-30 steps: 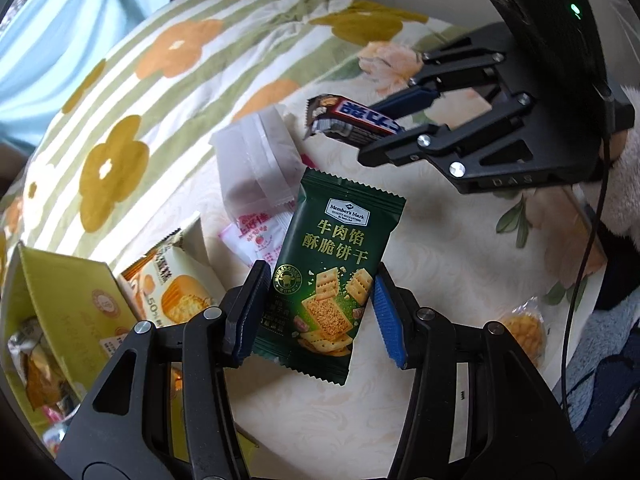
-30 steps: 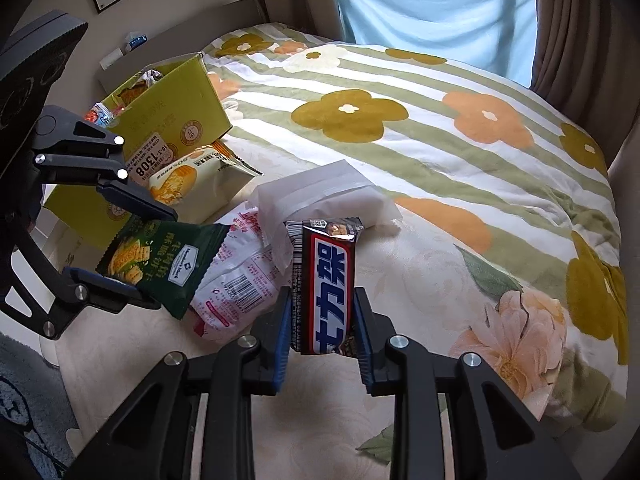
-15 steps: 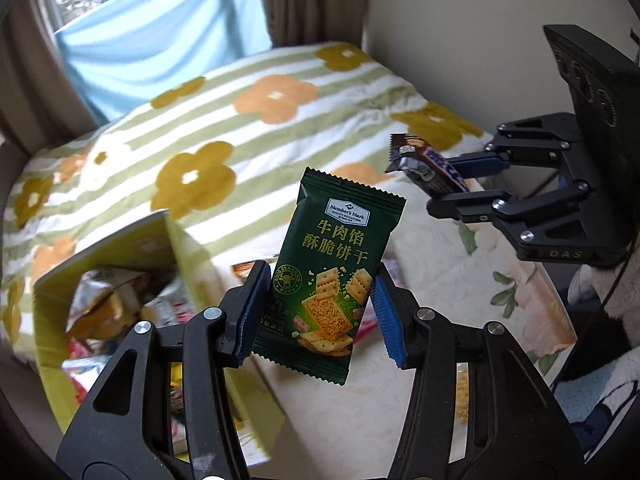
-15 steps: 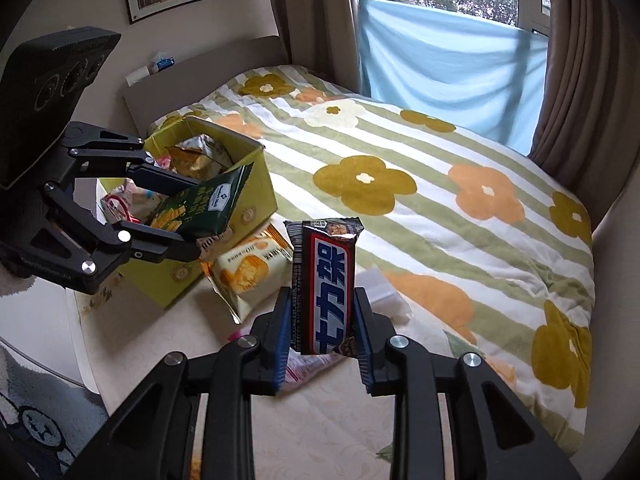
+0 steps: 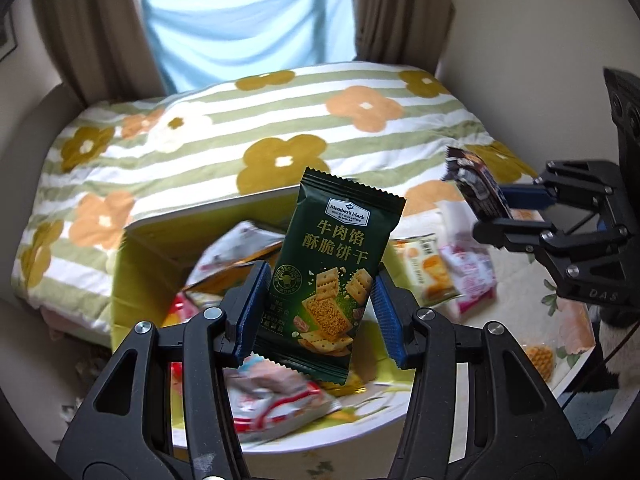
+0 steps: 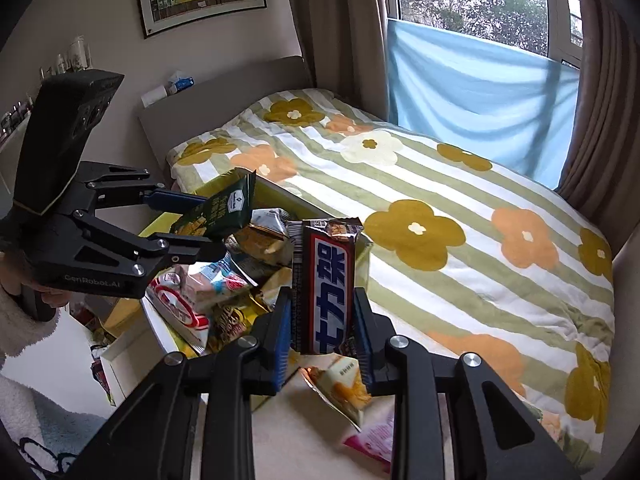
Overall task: Organize snacks
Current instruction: 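Carry the cracker pack and chocolate bar into the yellow box and release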
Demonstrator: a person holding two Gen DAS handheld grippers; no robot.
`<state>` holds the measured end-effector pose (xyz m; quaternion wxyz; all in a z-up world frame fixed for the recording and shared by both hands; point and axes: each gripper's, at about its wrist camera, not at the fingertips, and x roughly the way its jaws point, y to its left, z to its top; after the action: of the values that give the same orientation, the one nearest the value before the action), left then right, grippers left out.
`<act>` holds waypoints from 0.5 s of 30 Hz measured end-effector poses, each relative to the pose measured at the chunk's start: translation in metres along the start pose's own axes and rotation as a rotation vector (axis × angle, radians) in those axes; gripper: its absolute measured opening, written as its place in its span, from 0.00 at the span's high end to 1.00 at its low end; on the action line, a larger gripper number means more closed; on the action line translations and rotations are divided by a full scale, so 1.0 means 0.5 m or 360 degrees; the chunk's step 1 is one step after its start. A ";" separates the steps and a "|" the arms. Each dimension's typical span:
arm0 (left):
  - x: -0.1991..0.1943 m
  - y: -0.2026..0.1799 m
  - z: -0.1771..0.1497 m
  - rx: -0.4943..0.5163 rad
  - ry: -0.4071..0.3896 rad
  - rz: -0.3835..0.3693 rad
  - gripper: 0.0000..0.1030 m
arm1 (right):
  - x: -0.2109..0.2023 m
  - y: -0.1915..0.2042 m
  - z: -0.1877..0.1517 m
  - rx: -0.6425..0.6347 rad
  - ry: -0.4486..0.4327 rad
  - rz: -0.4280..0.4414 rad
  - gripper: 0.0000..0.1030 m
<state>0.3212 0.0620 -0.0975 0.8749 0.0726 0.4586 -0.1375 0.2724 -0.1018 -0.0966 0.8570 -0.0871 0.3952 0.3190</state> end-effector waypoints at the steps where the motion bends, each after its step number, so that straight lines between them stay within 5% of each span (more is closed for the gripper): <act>1: 0.004 0.027 -0.003 -0.0015 0.0003 0.0034 0.54 | 0.012 0.011 0.006 0.0011 0.0005 0.0000 0.75; 3: 0.016 0.079 -0.009 -0.0035 0.0012 0.0080 0.54 | 0.036 0.031 0.018 0.0035 0.0024 -0.0010 0.75; 12: 0.088 0.226 -0.033 -0.0161 0.0090 -0.0040 0.53 | 0.126 0.086 0.038 0.0176 0.0119 -0.0084 0.75; 14: 0.098 0.234 -0.033 -0.0142 0.0119 -0.0025 0.41 | 0.138 0.097 0.039 0.0188 0.0140 -0.0097 0.75; 15: 0.102 0.236 -0.034 -0.0133 0.0133 -0.0005 0.14 | 0.142 0.101 0.039 0.0194 0.0149 -0.0104 0.75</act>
<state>0.3717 0.1696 -0.1490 0.8570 0.0410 0.5002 -0.1165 0.2880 -0.0204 -0.1303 0.8513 -0.0626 0.4504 0.2618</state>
